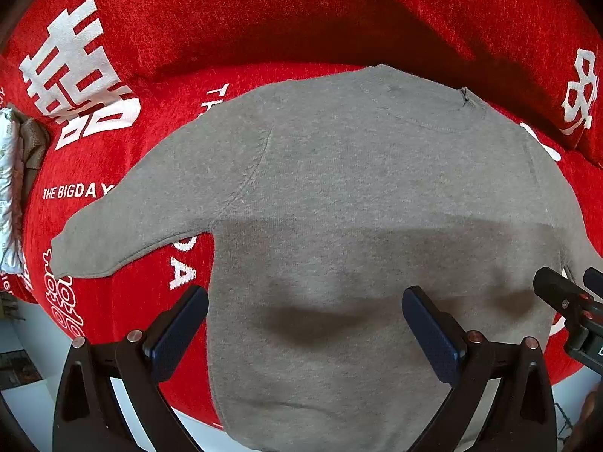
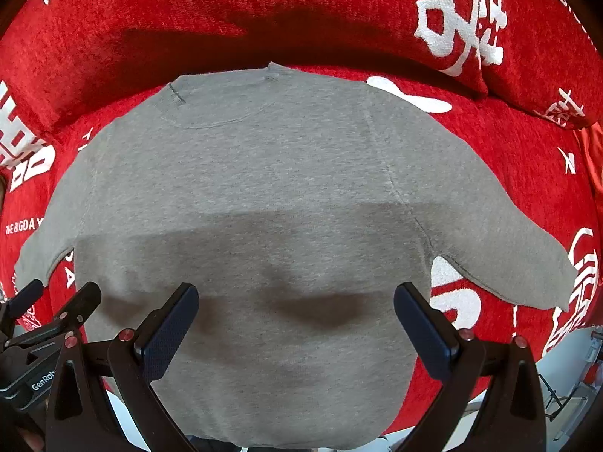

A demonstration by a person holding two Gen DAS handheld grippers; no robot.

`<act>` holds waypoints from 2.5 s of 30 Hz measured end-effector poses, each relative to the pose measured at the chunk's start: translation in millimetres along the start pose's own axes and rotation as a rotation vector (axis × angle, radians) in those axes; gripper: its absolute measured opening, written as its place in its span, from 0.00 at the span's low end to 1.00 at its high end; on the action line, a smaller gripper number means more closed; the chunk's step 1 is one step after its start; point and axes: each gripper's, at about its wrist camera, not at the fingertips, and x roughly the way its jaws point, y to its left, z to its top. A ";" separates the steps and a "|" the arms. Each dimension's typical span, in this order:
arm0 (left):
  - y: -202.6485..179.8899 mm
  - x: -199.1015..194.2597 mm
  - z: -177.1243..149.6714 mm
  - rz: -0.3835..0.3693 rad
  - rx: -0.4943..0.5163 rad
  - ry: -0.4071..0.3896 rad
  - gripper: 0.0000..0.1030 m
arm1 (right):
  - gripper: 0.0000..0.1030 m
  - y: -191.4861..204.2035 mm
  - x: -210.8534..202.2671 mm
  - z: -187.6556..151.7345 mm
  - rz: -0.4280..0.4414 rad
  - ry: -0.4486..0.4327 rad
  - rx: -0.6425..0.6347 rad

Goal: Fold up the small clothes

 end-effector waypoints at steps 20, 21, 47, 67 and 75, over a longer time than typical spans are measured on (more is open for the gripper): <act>7.5 -0.7 -6.5 0.074 0.004 -0.019 1.00 | 1.00 6.4 -0.1 -2.5 -0.007 0.000 -0.006; 7.3 -0.9 -6.5 0.075 0.005 -0.018 1.00 | 1.00 7.3 -0.2 -1.6 -0.008 0.000 -0.006; 47.6 9.6 -9.4 -0.044 -0.069 0.021 1.00 | 1.00 37.8 -1.0 0.3 0.022 -0.048 -0.074; 310.0 99.2 -75.6 -0.221 -0.660 -0.142 1.00 | 1.00 155.5 27.4 -17.7 0.069 0.028 -0.273; 344.0 143.0 -75.8 -0.499 -0.867 -0.201 1.00 | 1.00 188.4 37.7 -22.6 0.083 0.062 -0.326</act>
